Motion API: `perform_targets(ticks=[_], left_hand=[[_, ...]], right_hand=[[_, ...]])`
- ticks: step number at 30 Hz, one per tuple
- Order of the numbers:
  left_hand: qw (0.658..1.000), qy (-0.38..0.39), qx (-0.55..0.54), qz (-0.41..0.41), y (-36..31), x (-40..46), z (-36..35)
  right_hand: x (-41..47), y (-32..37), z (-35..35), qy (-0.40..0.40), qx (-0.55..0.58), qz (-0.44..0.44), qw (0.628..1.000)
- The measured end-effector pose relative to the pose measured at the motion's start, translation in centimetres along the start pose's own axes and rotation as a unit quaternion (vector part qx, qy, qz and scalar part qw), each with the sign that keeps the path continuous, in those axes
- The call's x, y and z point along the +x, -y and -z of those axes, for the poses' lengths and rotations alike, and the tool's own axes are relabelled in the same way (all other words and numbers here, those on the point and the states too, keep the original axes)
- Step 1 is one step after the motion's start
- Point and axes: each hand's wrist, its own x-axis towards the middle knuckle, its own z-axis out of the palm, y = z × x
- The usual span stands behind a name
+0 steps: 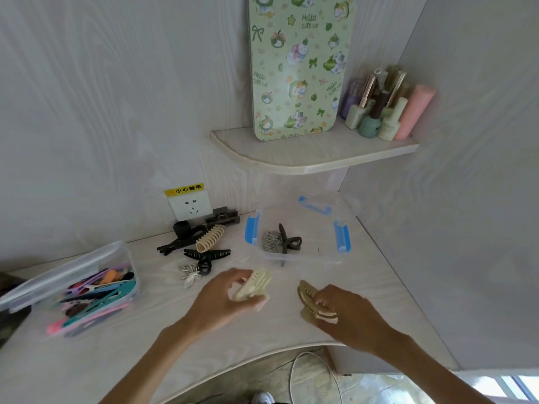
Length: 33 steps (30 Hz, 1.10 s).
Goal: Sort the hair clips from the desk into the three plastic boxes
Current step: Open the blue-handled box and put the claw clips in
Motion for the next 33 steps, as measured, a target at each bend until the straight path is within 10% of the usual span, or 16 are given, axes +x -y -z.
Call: perform_targets(ticks=[7, 17, 27, 33], left_hand=[[0.995, -0.089, -0.05, 0.007, -9.2, 6.0, 3.5], [0.983, -0.009, 0.095, 0.156, -10.4, 15.1, -0.7], [0.984, 0.022, 0.114, 0.132, -10.0, 15.1, -2.2], [0.967, -0.236, 0.094, 0.028, -5.7, 8.0, 1.3]], right_hand=[[4.9, 2.3, 7.7, -0.098, 0.06, -0.094, 0.989], [13.1, -0.9, 4.8, 0.007, -0.316, -0.069, 0.946], [10.4, -1.9, 8.1, -0.003, -0.046, -0.047, 0.998], [11.1, 2.1, 7.3, -0.015, 0.079, -0.015, 0.997]])
